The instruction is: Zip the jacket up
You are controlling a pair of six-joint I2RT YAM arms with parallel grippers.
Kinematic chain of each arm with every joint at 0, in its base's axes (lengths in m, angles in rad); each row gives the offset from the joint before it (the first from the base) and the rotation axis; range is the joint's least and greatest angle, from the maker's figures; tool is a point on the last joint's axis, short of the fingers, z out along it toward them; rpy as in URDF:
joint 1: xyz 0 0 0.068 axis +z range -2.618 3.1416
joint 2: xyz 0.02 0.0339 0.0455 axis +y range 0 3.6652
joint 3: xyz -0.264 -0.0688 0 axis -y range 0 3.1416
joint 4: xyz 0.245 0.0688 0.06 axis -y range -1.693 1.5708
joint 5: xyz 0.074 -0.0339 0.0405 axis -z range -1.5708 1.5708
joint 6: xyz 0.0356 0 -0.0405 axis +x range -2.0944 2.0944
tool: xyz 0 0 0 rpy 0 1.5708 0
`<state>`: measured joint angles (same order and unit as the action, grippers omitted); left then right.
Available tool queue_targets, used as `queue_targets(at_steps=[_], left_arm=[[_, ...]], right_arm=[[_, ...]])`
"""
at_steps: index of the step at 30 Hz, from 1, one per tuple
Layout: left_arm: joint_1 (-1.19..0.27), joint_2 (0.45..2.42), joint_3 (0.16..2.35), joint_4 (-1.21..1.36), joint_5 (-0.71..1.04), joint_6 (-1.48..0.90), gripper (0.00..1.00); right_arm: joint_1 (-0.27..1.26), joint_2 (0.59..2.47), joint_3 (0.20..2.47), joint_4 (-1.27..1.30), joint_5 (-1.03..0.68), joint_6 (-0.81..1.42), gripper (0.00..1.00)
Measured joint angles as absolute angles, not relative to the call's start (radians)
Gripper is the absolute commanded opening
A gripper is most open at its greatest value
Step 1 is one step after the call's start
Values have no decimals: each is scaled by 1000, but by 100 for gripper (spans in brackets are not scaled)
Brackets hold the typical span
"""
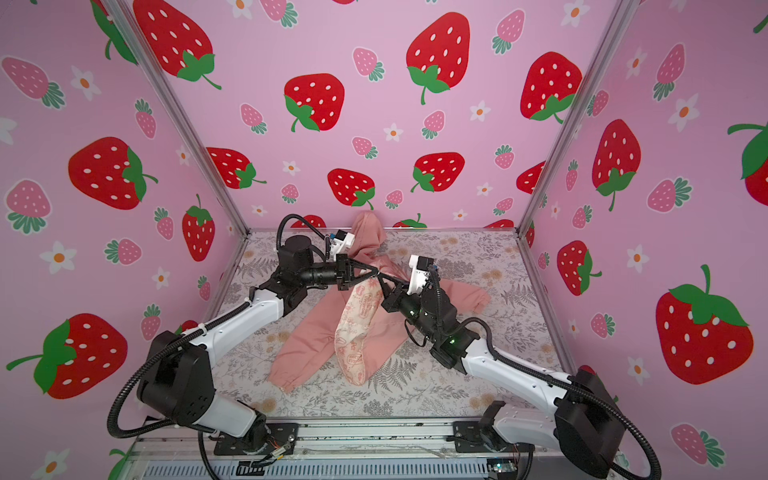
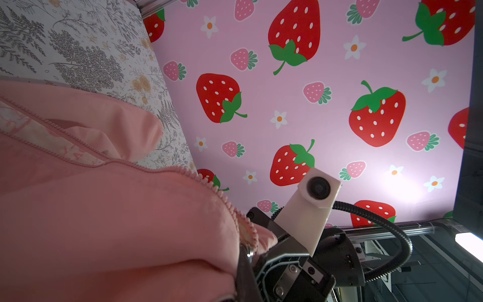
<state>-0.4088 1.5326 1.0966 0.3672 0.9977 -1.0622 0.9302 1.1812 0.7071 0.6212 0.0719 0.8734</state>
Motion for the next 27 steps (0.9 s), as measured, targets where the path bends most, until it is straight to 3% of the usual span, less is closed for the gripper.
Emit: queue_targets(at_steps=[16,27], left_arm=[[-413,1531,1103,496,1033,-1149,0],[-427,1485,1036,612,950,-1152,0]], right_arm=[[930,1150,707,669,61,935,0],[934,1155,696,732,64,1042,0]])
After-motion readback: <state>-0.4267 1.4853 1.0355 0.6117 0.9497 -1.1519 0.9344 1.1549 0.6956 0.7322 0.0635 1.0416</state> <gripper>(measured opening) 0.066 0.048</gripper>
